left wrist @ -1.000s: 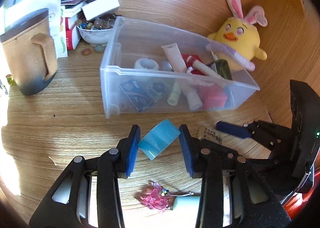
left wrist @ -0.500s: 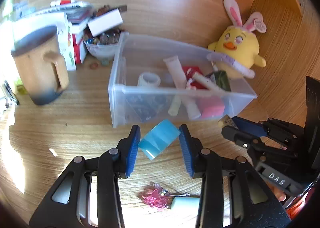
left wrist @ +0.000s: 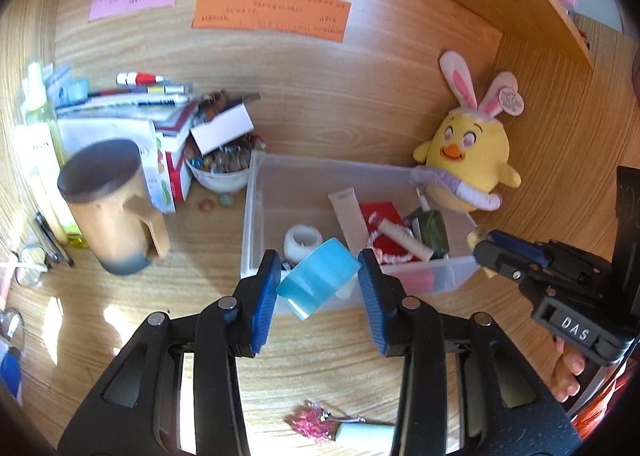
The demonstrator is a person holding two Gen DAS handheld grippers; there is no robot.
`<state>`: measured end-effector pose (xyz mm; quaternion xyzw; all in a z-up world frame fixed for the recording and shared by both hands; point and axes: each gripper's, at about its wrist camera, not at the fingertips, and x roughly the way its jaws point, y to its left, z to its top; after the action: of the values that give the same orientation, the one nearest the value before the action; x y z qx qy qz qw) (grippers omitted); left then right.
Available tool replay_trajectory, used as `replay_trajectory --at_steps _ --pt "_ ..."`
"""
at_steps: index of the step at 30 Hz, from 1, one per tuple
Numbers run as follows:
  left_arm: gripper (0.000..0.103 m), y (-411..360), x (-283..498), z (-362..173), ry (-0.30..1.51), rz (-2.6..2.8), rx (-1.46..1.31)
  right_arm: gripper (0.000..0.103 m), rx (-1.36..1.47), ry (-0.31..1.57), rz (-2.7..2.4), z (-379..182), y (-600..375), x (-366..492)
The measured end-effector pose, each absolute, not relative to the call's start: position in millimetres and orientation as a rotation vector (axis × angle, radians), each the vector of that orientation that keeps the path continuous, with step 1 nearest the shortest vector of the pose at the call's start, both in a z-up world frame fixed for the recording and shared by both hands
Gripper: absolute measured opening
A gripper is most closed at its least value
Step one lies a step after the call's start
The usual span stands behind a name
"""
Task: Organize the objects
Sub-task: 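Carry the blue tape roll and eraser into the clear box and release both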
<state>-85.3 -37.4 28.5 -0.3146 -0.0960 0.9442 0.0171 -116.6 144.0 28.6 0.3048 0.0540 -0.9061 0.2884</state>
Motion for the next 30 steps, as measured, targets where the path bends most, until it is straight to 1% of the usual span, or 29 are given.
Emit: replay_trajectory --at_steps 6,13,27,30 --pt "0.040 -41 -98 38 -0.269 2.956 -0.963 0.022 0.760 0.142 -2.481 46 153 -132" --pt "0.040 -45 -124 39 -0.278 2.938 -1.001 0.022 0.747 0.151 -2.506 52 152 -150" --pt "0.040 -59 -170 2 -0.361 2.900 -1.176 0.022 0.917 0.170 -2.431 11 123 -190" --pt "0.040 -57 -172 -2 -0.338 2.887 -1.184 0.022 0.951 0.194 -2.413 -1 109 -195"
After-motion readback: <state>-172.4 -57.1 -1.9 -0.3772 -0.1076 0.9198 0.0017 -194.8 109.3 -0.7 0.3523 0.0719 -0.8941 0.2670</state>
